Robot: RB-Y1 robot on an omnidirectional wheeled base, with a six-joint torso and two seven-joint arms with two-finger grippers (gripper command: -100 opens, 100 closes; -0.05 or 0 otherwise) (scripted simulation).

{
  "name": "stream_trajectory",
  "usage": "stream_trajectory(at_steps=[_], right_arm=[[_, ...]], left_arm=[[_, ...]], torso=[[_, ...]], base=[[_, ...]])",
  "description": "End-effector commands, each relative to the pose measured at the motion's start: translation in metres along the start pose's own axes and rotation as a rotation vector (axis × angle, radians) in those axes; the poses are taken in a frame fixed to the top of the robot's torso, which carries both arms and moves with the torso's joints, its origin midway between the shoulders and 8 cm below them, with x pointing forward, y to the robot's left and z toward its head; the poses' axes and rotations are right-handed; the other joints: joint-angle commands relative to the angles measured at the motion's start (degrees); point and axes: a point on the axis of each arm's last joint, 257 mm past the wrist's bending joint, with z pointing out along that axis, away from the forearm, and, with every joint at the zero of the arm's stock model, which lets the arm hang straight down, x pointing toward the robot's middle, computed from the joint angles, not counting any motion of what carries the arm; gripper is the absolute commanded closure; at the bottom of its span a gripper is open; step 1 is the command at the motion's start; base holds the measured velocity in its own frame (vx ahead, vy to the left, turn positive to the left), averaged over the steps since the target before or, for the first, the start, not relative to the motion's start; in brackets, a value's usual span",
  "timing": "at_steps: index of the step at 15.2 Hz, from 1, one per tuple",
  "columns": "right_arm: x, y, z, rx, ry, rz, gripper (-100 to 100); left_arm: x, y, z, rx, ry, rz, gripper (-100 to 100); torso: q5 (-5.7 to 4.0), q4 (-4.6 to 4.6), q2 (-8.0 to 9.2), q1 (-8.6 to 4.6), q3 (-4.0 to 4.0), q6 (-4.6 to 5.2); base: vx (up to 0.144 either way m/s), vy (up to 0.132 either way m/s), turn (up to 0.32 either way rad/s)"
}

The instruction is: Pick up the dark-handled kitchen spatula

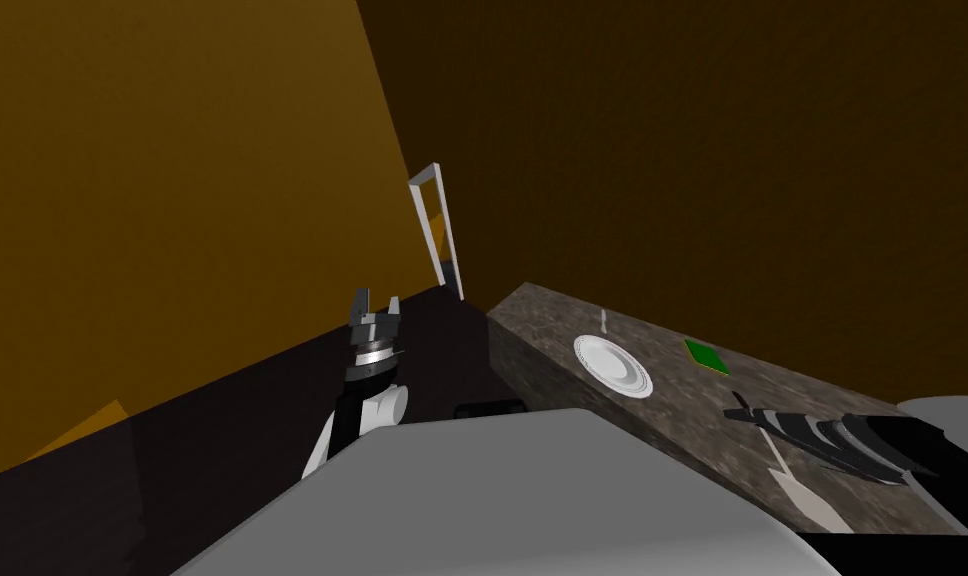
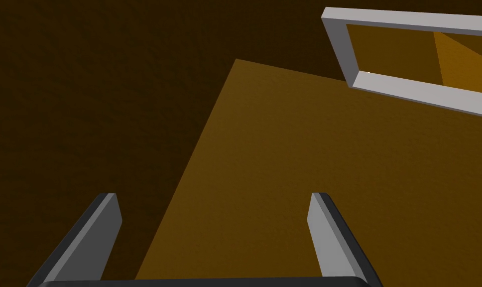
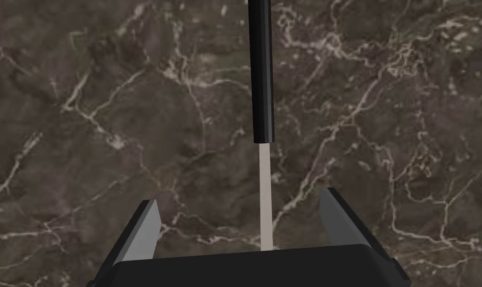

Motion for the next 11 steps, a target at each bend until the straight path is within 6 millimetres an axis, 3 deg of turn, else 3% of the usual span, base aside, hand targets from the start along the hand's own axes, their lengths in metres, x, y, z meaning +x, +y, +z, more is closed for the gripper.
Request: stream_trajectory(at_steps=[1,6,9,10,11], right_arm=[[-0.007,0.001,-0.004,0.007,-0.027,0.025,-100],[-0.018,0.003,-0.010,0.013,-0.070,0.062,-100],[-0.022,0.001,0.006,0.010,-0.058,0.054,-100],[-0.020,0.001,-0.001,0.013,-0.063,0.058,-100],[-0.020,0.001,0.000,0.012,-0.061,0.057,100]], left_arm=[[0.000,0.000,0.000,0.000,0.000,0.000,0],[0.000,0.000,0.000,0.000,0.000,0.000,0],[0.000,0.000,0.000,0.000,0.000,0.000,0],[0.000,0.000,0.000,0.000,0.000,0.000,0],[0.000,0.000,0.000,0.000,0.000,0.000,0]], torso=[[0.00,0.00,0.00,0.00,0.00,0.00],[-0.02,-0.01,-0.02,-0.02,-0.01,0.00],[0.00,0.00,-0.03,0.21,-0.01,0.04],[0.02,-0.01,-0.07,0.25,-0.04,0.03],[0.04,-0.02,-0.08,0.30,-0.04,0.03]], base=[[-0.009,-0.098,0.133],[-0.008,-0.088,0.102],[0.003,-0.023,0.000],[0.010,-0.006,-0.003],[0.000,0.000,0.000]])
